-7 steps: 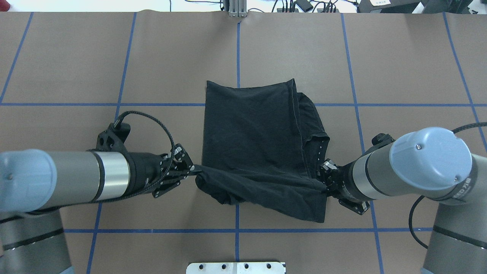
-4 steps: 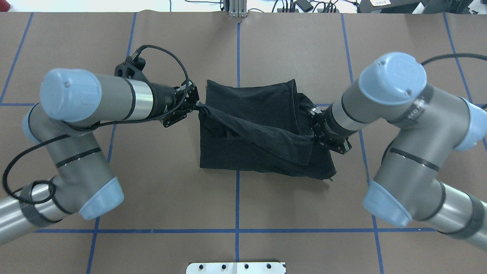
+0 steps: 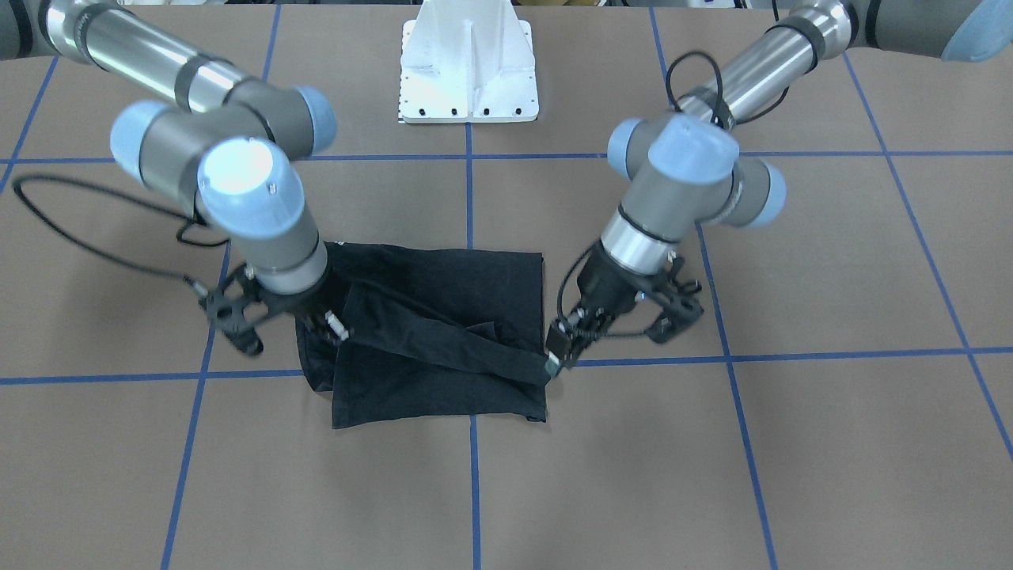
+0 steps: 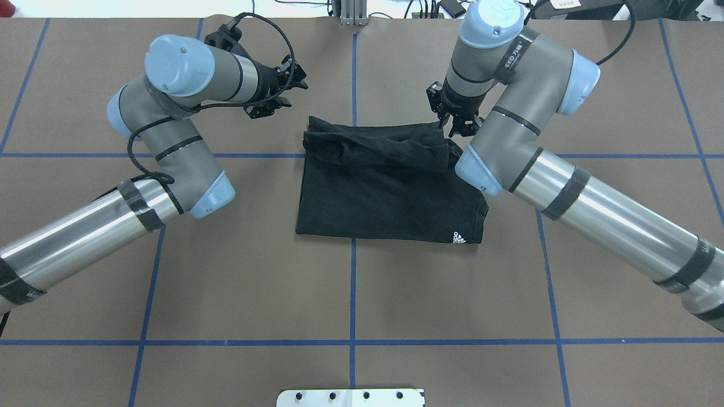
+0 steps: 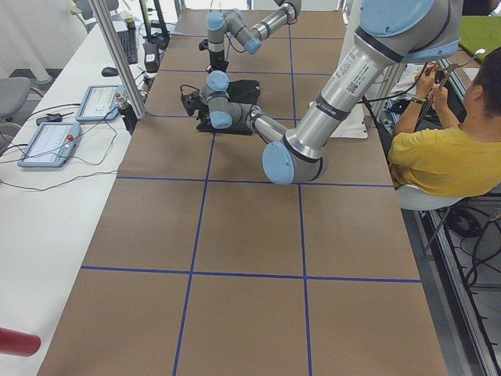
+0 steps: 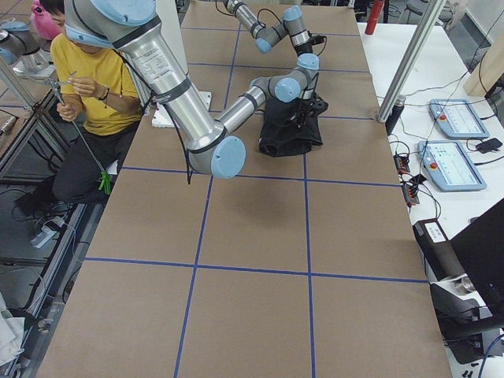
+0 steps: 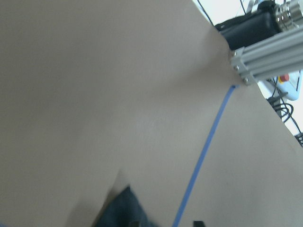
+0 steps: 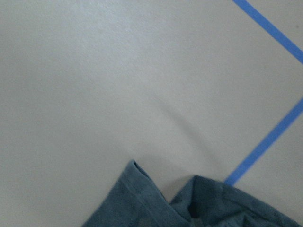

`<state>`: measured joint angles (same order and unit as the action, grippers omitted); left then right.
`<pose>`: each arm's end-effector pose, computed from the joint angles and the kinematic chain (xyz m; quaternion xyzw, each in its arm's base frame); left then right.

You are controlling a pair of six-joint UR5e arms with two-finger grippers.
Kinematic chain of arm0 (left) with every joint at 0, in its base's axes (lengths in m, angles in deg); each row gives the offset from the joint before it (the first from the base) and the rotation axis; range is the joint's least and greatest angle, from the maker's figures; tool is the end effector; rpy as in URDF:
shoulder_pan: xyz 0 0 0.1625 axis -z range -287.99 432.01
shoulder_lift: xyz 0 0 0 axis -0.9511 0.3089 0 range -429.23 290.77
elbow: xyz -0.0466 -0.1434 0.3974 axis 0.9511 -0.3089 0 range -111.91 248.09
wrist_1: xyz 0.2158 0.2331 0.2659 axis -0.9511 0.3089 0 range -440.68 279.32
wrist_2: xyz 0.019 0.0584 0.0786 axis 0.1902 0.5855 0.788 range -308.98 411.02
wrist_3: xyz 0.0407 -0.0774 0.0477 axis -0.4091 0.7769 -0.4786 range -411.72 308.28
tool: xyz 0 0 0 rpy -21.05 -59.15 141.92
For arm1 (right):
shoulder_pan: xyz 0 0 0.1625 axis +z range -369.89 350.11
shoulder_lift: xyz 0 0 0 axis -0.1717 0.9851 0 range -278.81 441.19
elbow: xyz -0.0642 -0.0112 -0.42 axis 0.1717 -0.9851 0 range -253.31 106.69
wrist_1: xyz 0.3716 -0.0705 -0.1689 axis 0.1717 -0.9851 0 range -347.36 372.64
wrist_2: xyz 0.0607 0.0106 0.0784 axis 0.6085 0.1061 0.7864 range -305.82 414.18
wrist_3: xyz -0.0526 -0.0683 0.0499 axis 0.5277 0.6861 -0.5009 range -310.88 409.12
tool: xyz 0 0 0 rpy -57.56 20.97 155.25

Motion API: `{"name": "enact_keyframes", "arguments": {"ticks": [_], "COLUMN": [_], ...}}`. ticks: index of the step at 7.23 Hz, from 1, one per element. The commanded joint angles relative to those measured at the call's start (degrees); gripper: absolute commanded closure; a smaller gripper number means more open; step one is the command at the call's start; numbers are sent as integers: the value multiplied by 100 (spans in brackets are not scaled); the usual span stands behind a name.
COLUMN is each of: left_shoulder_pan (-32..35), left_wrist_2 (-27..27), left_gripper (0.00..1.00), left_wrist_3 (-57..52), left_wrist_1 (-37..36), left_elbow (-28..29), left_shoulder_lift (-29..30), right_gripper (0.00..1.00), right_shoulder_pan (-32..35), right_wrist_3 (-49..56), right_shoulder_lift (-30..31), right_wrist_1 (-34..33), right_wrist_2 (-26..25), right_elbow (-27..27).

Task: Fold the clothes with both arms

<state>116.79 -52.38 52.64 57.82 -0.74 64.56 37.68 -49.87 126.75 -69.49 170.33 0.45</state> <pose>0.4761 -0.6277 0.2555 0.0600 0.5822 -0.3397 0.7362 -0.4579 -0.6334 0.2944 -0.1034 -0.3557 0.3771 0.8489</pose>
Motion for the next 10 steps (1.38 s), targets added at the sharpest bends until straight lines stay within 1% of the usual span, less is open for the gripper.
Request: {"name": "enact_keyframes", "arguments": {"ticks": [1,2,3,4,5,6,7,8,9,10], "left_shoulder_pan": [145,153,153,153,188,258,311,399,608,671], "left_wrist_2": [-5,-22,-48,-57,-179,-198,-207,-294,-617,-707], "left_gripper": [0,0,0,0,9,41,36,1,0,0], "left_wrist_3": [-240,-258,-258,-267,-380,-581,-731,-1133,-1198,-1216], "left_wrist_1": [125,134,116,55,46,28,28,19,-76,-77], "left_elbow": [335,309,170,64,10,-164,-305,-420,-586,-692], "left_shoulder_lift": [192,192,192,166,140,113,-35,-193,-351,-509], "right_gripper": [0,0,0,0,0,0,0,0,3,82], "right_shoulder_pan": [191,157,61,-10,-333,-858,-1551,-1888,-1935,-1936], "right_wrist_3": [195,195,178,117,-119,-408,-533,-604,-657,-658], "right_shoulder_lift": [-389,-381,-320,-146,56,67,-29,-134,-153,-283], "right_wrist_1": [435,426,417,374,51,-413,-896,-936,-919,-919], "right_wrist_2": [48,170,171,154,49,-613,-1585,-1960,-1990,-2104], "right_elbow": [-634,-591,-381,38,782,1390,1640,1581,1467,1310]}}
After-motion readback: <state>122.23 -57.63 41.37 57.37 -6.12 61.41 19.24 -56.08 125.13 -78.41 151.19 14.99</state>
